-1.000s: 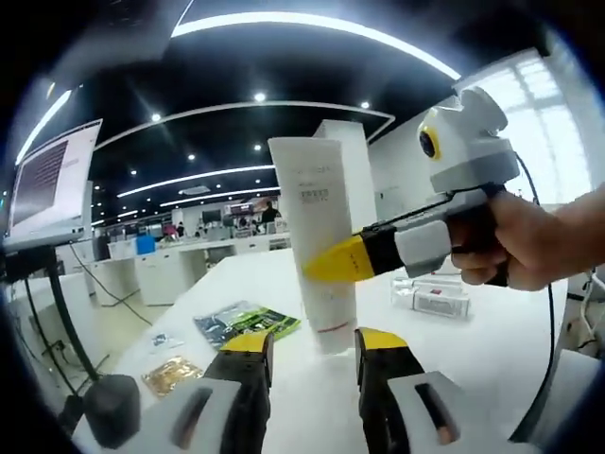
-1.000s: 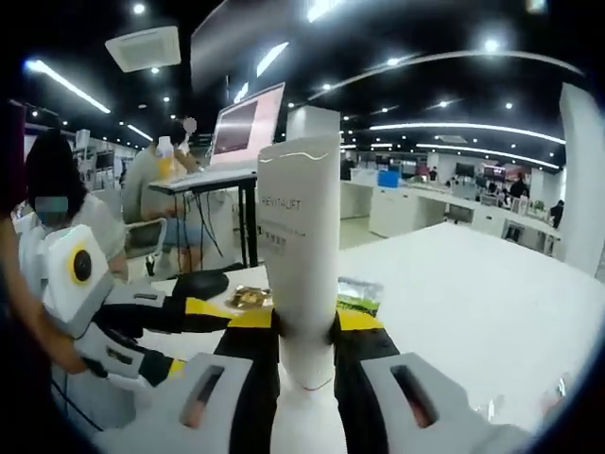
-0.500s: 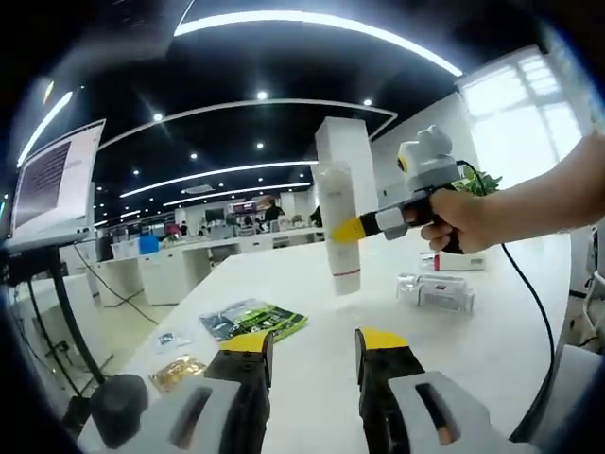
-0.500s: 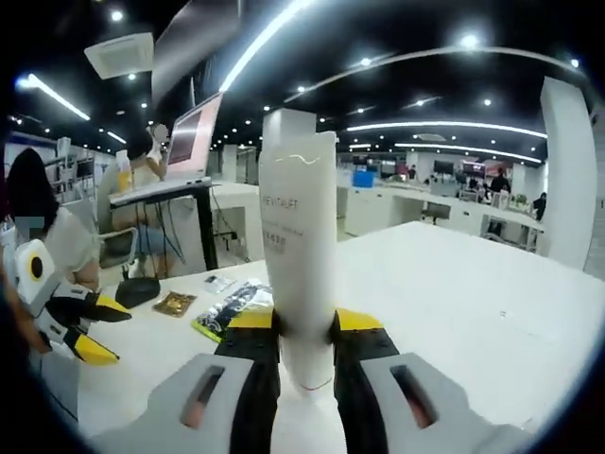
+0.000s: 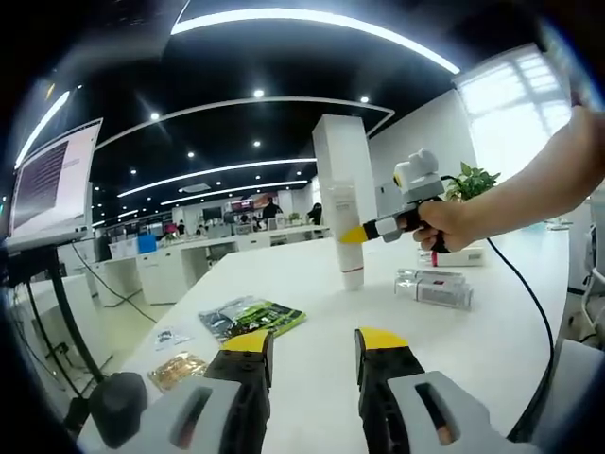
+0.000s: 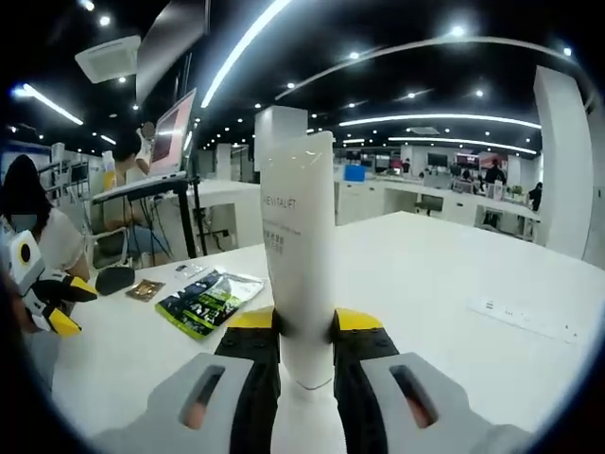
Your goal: Arrange the skincare products in the storage area until every visible bottle or jar stands upright without overlapping.
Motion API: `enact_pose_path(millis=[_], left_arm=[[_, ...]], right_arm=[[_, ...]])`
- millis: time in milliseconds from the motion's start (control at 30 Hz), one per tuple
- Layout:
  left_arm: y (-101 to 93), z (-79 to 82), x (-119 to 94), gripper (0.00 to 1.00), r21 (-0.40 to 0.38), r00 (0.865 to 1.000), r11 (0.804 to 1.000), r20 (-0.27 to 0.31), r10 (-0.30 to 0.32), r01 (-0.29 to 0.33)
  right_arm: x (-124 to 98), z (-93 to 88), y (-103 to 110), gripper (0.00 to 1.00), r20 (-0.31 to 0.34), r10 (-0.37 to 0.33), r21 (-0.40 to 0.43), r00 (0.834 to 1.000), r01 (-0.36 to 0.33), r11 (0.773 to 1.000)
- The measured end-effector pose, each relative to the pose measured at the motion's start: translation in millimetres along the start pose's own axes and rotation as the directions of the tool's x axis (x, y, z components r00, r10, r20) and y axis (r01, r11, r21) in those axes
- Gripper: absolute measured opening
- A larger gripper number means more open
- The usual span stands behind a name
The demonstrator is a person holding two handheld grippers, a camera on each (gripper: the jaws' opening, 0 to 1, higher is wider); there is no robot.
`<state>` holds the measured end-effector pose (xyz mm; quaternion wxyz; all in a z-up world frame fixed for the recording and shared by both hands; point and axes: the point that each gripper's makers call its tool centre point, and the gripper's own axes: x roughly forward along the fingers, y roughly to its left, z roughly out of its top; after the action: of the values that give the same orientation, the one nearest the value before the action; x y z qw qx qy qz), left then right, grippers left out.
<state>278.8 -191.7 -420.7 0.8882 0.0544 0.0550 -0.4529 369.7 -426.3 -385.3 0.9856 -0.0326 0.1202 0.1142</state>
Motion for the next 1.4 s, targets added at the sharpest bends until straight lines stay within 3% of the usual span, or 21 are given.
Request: enact_pose_path(millis=[100, 333, 533, 600, 667, 900, 1033, 1133, 1167, 1267, 1300, 1400], left_arm=[[1.1, 0.2, -1, 0.35, 0.005, 1.000, 1.000, 0.002, 0.003, -0.003], [2.5, -0.9, -1, 0.34, 0.008, 1.000, 1.000, 0.001, 0.006, -0.006], [-0.9, 0.3, 0, 0.34, 0.011, 1.000, 1.000, 0.005, -0.005, 0.005], [-1.8, 2.4, 0, 0.34, 0.012, 1.000, 1.000, 0.013, -0.008, 0.008], [-2.3, 3.8, 1, 0.34, 0.008, 1.000, 1.000, 0.018, -0.012, 0.012], [-4.7, 2.5, 3, 0.34, -0.009, 1.000, 1.000, 0.012, -0.018, 0.018], [-9.0, 5.1, 6, 0.34, -0.026, 0.999, 0.999, 0.020, -0.029, 0.030], [-10.7, 8.4, 8, 0.34, -0.021, 0.999, 0.999, 0.028, -0.039, 0.039], [-10.9, 9.0, 8, 0.34, -0.019, 0.999, 0.999, 0.029, -0.041, 0.042], [-9.0, 9.6, 9, 0.34, -0.030, 0.999, 0.999, 0.029, -0.039, 0.040], [-8.8, 9.7, 10, 0.34, -0.033, 0.999, 0.999, 0.028, -0.038, 0.039], [-9.8, 13.4, 9, 0.34, -0.033, 0.998, 0.999, 0.043, -0.036, 0.038]], right_arm=[[2, -0.7, -4, 0.19, 0.012, 0.016, 0.032, 1.000, -0.016, 0.999], [5, 0.2, -6, 0.20, 0.072, 0.056, 0.017, 0.996, -0.057, 0.998], [6, 1.2, -4, 0.22, 0.060, 0.053, 0.013, 0.997, -0.054, 0.998], [5, 3.8, -10, 0.30, 0.062, 0.026, 0.039, 0.998, -0.028, 0.999], [1, 8.1, -15, 0.35, 0.082, 0.005, 0.071, 0.997, -0.011, 0.997], [-27, 0.2, -16, 0.36, 0.060, -0.016, 0.040, 0.998, 0.014, 0.999], [-58, -4.0, -31, 0.35, 0.076, -0.092, 0.032, 0.993, 0.090, 0.995], [-86, -15.5, -59, 0.35, 0.031, -0.206, 0.015, 0.978, 0.205, 0.979], [-102, -20.8, -75, 0.35, 0.001, -0.260, 0.025, 0.966, 0.260, 0.965], [-122, -30.0, -91, 0.32, -0.040, -0.256, 0.053, 0.966, 0.258, 0.965], [-130, -43.4, -98, 0.33, -0.106, -0.267, 0.086, 0.958, 0.277, 0.957], [-147, -70.1, -114, 0.37, -0.233, -0.290, 0.080, 0.928, 0.316, 0.945]])
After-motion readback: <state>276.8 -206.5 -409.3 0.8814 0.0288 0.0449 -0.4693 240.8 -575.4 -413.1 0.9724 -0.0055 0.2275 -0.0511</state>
